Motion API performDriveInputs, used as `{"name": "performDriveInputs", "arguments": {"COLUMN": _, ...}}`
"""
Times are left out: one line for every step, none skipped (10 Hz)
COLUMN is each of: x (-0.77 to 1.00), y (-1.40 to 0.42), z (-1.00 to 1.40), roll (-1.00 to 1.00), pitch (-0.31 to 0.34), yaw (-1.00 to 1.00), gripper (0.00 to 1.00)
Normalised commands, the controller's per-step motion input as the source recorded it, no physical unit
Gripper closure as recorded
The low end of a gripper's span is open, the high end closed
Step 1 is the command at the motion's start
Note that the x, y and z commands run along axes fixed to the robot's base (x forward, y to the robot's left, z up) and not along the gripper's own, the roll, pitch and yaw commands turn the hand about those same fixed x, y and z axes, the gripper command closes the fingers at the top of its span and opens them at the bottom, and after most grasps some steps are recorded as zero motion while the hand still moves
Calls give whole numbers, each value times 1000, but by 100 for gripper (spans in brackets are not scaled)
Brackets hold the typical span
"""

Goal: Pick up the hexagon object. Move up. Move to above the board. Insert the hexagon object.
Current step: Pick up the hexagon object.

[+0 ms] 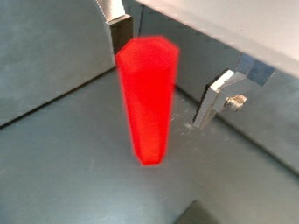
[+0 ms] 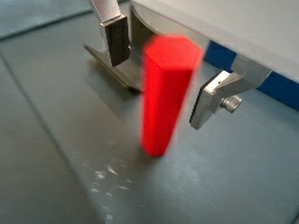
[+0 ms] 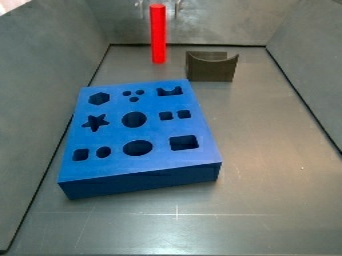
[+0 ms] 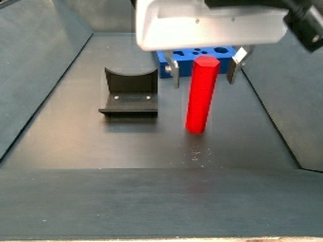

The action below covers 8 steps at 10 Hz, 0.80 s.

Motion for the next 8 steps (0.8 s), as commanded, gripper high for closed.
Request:
{"name": "performDriveInputs", "arguments": {"x": -111, "y": 0, "z": -43, "roll": 0, "pitch": -37, "yaw": 0, "gripper": 0}}
{"name": "performDriveInputs", "arguments": {"x": -483, "y": 0, "z": -151, "roll": 0, "pitch": -189, "yaw": -34, "gripper": 0}}
{"name": "performDriveInputs", "arguments": {"x": 0, "y": 0, "z": 0, "roll": 0, "pitch": 9, "yaw": 0, "gripper": 0}}
{"name": "performDriveInputs", "arguments": {"x": 0, "y": 0, "z": 0, "roll": 0, "pitch": 0, "yaw": 0, "gripper": 100}}
{"name": "performDriveInputs", "arguments": {"x": 0, "y": 0, "z": 0, "roll": 0, "pitch": 0, "yaw": 0, "gripper": 100}}
{"name": "performDriveInputs", "arguments": {"x": 0, "y": 0, "z": 0, "roll": 0, "pitch": 0, "yaw": 0, "gripper": 100}}
{"name": "performDriveInputs", "arguments": {"x": 0, "y": 0, "z": 0, "roll": 0, "pitch": 0, "yaw": 0, "gripper": 100}}
{"name": "performDriveInputs", "arguments": {"x": 0, "y": 0, "z": 0, "roll": 0, "pitch": 0, "yaw": 0, "gripper": 100}}
